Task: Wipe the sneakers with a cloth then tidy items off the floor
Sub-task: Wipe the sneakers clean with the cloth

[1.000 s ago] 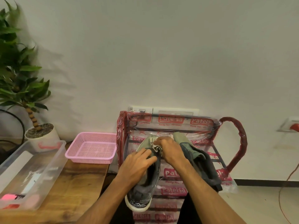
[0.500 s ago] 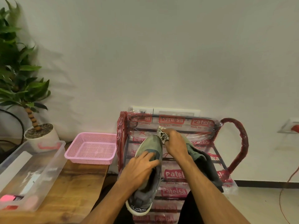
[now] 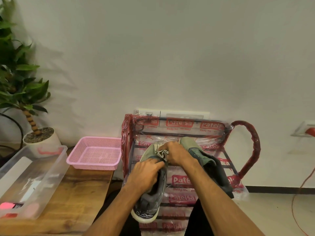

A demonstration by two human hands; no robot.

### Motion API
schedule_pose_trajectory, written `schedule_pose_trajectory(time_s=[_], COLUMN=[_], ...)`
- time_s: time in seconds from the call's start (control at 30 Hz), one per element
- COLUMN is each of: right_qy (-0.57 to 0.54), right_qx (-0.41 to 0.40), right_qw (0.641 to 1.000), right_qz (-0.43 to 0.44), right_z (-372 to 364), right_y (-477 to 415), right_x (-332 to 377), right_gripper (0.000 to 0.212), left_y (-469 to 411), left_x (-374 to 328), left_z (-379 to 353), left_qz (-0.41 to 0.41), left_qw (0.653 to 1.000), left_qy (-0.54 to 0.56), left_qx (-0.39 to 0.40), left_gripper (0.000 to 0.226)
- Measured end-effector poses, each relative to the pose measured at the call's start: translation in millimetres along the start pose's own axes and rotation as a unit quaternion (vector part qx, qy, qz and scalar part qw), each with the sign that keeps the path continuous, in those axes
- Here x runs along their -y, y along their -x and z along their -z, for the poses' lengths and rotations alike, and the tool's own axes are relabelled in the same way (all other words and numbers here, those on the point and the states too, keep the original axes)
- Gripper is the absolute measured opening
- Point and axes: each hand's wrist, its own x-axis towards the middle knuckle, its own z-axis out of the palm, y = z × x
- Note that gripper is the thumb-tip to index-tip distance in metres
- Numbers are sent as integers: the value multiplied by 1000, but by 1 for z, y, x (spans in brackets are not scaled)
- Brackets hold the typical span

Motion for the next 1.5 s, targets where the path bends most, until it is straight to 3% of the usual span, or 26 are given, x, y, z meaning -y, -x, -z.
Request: schedule_pose_trajectory(time_s=[0.07, 0.17, 0.3, 0.43, 0.6, 0.73, 0.87, 0.93, 1.07, 1.2, 1.4, 1.5], right_qy=[-18, -76, -78, 10, 77, 48, -17, -58, -98, -88, 16, 47], right_qx=[30, 55, -69, -165, -85, -32, 28, 30, -63, -153, -65, -71], right_qw=[999, 994, 993, 986, 992, 998, 999, 998, 992, 984, 998, 996], right_qz=[-12, -51, -56, 15, 47, 26, 6, -10, -46, -33, -10, -2], right_z=[10, 33, 33, 10, -17, -8, 9, 21, 30, 22, -4, -5], right_y=[6, 12, 8, -8, -11, -6, 5, 9, 9, 3, 3, 6], right_x=[-5, -12, 1, 22, 24, 17, 11, 6, 3, 14, 27, 24], right_gripper=[18, 14, 28, 37, 51, 40, 14, 23, 28, 9, 53, 56], left_y=[1, 3, 4, 7, 5, 4, 5, 5, 3, 4, 3, 4], left_x=[-1, -2, -1, 1, 2, -1, -1, -1, -1, 0, 2, 3], left_z=[1, 2, 0, -8, -8, -2, -1, 0, 1, -1, -3, -6], left_qz=[2, -8, -12, -28, -15, 8, 22, 19, 10, 2, -20, -23], left_qw=[1000, 1000, 1000, 999, 1000, 1000, 1000, 1000, 1000, 1000, 999, 999], left_qy=[-10, -20, -3, -24, 13, 21, 20, 19, 23, 23, 30, 31], left_qx=[6, 8, -14, -13, -20, -13, 0, 7, 8, 10, -15, -19], left_gripper=[37, 39, 40, 30, 34, 39, 39, 37, 35, 35, 32, 31])
